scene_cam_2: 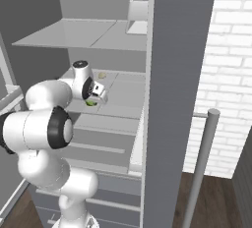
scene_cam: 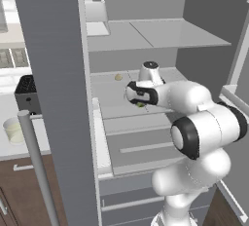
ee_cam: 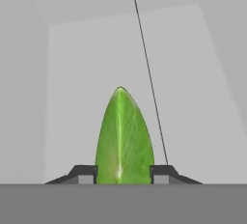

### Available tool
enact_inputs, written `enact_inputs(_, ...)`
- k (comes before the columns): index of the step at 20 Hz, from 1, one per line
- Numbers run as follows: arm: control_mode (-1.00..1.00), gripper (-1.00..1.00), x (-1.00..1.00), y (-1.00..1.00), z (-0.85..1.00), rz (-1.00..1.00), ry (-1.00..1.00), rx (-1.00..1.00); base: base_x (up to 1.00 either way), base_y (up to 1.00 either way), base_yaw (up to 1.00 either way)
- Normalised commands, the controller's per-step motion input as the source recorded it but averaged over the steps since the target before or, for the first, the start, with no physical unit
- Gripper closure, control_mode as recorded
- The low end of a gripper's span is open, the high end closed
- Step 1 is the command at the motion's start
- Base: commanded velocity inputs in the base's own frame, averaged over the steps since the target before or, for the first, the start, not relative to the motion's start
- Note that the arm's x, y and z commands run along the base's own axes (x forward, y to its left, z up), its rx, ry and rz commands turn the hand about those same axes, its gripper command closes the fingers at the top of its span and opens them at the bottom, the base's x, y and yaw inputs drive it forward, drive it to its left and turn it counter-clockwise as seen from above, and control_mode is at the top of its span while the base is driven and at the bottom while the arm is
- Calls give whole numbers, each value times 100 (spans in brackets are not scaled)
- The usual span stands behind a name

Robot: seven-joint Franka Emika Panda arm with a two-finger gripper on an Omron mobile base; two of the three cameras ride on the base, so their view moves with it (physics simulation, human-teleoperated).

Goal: Grab a lemon wedge from the fridge and one ice cube from the ice bowl, and put them in the glass of lemonade.

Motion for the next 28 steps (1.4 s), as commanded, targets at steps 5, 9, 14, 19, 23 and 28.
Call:
enact_inputs(5,-100,100,-100,-14,51,0,-1,0,0,0,0)
enact_inputs(9,-100,100,-100,-13,77,0,0,1,0,0,0)
enact_inputs(14,-100,100,-98,-5,92,3,2,0,0,0,0)
enact_inputs(19,-100,100,-100,0,95,5,10,0,0,0,0)
enact_inputs(23,-100,100,-100,0,69,2,3,0,0,0,0)
enact_inputs(28,-100,100,-95,-19,12,0,0,0,0,0,0)
